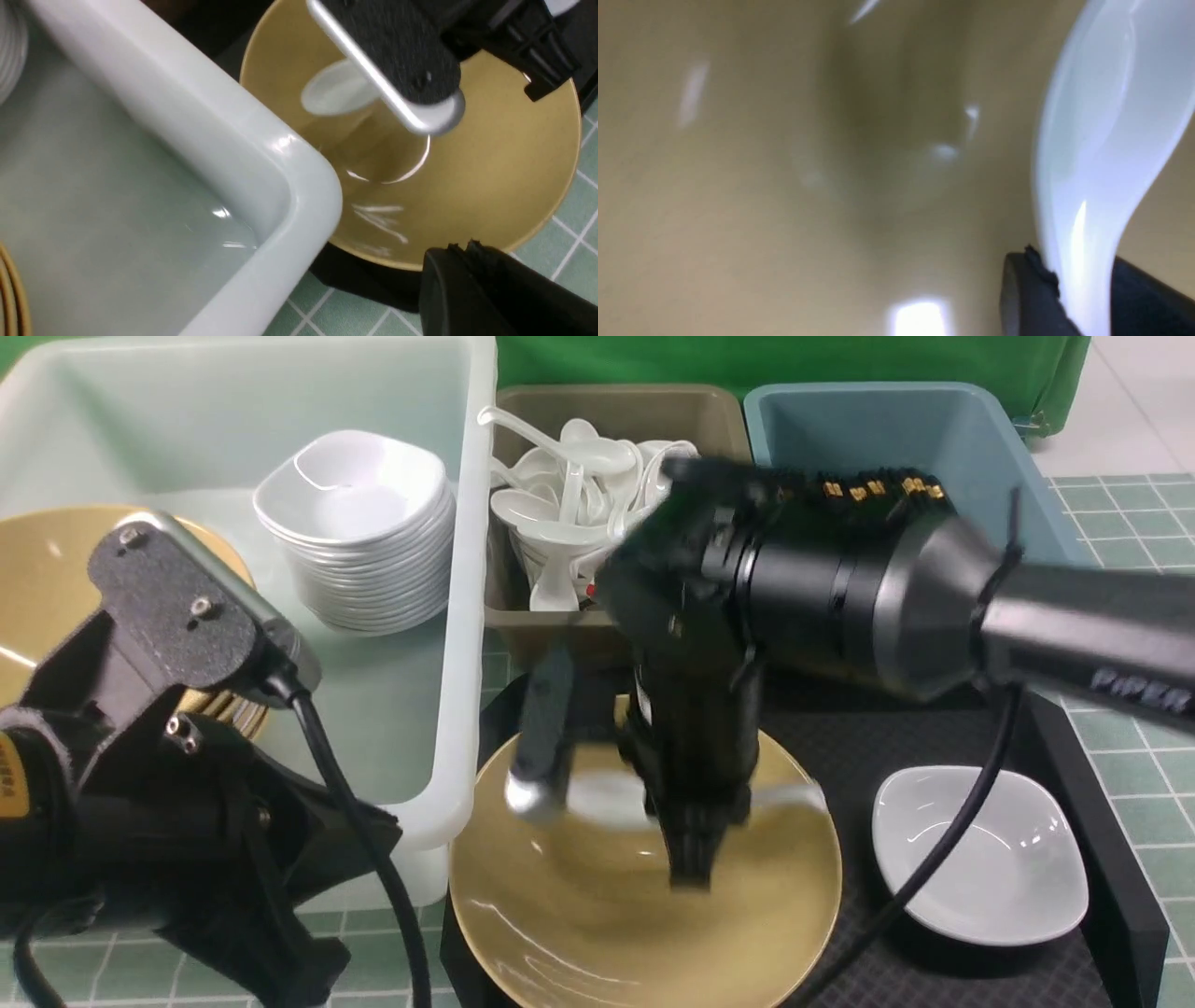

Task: On blue table put chopsticks spoon bowls plates into blue grey white boxes.
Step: 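Reach down and grasp the white spoon resting in the bowl with the right gripper, then place the white spoon into the bin of spoons with the right gripper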

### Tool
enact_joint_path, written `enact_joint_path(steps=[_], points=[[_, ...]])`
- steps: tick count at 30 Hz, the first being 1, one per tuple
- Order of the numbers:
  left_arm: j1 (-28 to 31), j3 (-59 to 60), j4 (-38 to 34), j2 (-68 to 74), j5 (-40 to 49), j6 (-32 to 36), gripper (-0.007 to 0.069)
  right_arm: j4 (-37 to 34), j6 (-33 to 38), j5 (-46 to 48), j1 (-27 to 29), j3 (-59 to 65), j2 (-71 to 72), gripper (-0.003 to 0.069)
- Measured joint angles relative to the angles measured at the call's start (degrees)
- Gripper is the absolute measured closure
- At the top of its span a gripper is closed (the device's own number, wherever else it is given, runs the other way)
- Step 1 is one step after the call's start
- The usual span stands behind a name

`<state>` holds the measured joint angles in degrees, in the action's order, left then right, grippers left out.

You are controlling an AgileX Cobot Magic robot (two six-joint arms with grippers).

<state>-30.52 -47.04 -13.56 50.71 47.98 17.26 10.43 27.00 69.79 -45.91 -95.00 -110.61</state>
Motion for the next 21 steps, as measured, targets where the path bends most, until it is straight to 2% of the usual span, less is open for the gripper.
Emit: enact_joint_path(steps=[3, 5, 7, 8, 10, 15, 16, 17, 19, 21], points=[[0.95, 0.00, 1.26, 1.74, -3.61, -4.48, 0.0637, 0.29, -2.34, -0.79, 3.14, -6.17, 0.78, 0.0463], [3.74, 0.00, 1.97, 4.95, -7.91, -8.24, 0.0637, 0.63, -6.79, -5.42, 6.50, -10.52, 0.90, 0.0463], [5.33, -0.11, 1.63, 6.87, -9.59, -8.94, 0.0637, 0.90, -9.26, -8.91, 8.33, -11.83, 0.71, 0.0463], [7.92, -1.04, 0.53, 10.84, -10.94, -8.83, 0.0637, 1.01, -13.46, -14.59, 10.60, -13.55, 0.02, 0.0463], [9.31, -2.53, -0.80, 13.75, -11.34, -7.33, 0.0637, 1.01, -16.11, -19.05, 12.41, -14.26, -0.84, 0.0463], [10.09, -9.40, -5.13, 20.47, -10.81, -0.30, 0.0637, 0.74, -22.38, -33.91, 16.27, -14.60, -5.27, 0.0445], [10.09, -11.65, -6.77, 22.17, -9.47, 2.25, 0.0637, 0.70, -24.55, -40.60, 17.25, -14.60, -7.22, 0.0382], [10.09, -13.29, -7.88, 23.33, -8.26, 3.44, 0.0637, 0.62, -25.87, -43.23, 17.66, -14.60, -8.12, 0.0327], [10.09, -13.90, -8.18, 23.76, -7.63, 3.95, 0.0637, 0.63, -26.64, -44.39, 17.91, -14.60, -8.66, 0.0277], [10.09, -16.71, -8.78, 25.63, -3.79, 4.99, 0.0626, 0.56, -28.95, -44.40, 18.35, -15.12, -9.17, 0.0113]])
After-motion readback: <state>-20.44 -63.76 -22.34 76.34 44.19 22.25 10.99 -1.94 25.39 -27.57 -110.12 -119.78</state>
